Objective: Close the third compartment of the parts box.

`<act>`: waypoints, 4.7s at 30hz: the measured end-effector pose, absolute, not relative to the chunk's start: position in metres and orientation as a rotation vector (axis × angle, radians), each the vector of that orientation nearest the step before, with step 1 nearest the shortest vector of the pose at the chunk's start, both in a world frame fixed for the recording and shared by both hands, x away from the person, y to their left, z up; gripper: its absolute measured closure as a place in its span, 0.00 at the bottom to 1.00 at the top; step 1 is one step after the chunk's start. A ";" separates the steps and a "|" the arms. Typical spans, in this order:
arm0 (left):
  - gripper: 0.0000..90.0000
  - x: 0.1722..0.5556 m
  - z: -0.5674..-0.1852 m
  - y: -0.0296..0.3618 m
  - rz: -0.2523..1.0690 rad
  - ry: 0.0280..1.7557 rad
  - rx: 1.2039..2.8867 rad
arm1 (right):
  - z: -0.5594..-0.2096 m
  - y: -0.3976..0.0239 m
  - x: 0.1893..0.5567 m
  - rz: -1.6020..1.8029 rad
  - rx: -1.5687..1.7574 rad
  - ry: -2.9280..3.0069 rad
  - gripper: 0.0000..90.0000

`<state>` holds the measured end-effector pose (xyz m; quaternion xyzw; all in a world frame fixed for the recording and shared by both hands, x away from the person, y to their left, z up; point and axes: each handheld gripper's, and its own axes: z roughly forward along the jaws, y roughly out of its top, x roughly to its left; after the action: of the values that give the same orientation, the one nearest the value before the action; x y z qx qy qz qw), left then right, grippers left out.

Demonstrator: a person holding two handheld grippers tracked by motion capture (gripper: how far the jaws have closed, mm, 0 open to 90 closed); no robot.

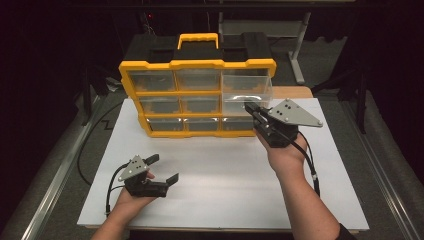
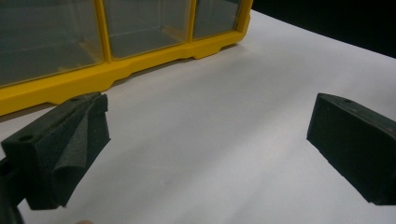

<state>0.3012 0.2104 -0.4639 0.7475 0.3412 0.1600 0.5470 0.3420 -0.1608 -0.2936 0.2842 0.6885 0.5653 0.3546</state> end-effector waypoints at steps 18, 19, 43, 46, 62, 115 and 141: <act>0.00 0.301 -0.464 0.211 0.380 0.811 1.772 | -0.291 -0.160 0.357 1.452 0.761 1.769 1.00; 0.00 0.301 -0.464 0.211 0.381 0.811 1.773 | -0.290 -0.160 0.358 1.447 0.764 1.772 1.00; 0.00 0.301 -0.464 0.212 0.385 0.811 1.770 | -0.286 -0.156 0.386 1.375 0.780 1.768 1.00; 0.00 0.301 -0.464 0.212 0.385 0.810 1.769 | -0.286 -0.155 0.390 1.364 0.788 1.766 1.00; 0.00 0.301 -0.464 0.213 0.382 0.813 1.766 | -0.282 -0.152 0.413 1.295 0.825 1.763 1.00; 0.00 0.305 -0.465 0.217 0.395 0.842 1.759 | -0.363 -0.187 0.370 1.272 0.896 1.878 1.00; 0.00 0.306 -0.464 0.222 0.409 0.868 1.752 | -0.450 -0.247 0.298 1.229 1.073 1.945 0.99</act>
<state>0.3063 0.2218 -0.4640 0.7375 0.3654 0.1720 0.5413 0.2985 -0.2471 -0.4500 0.4036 0.7316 0.4623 0.2967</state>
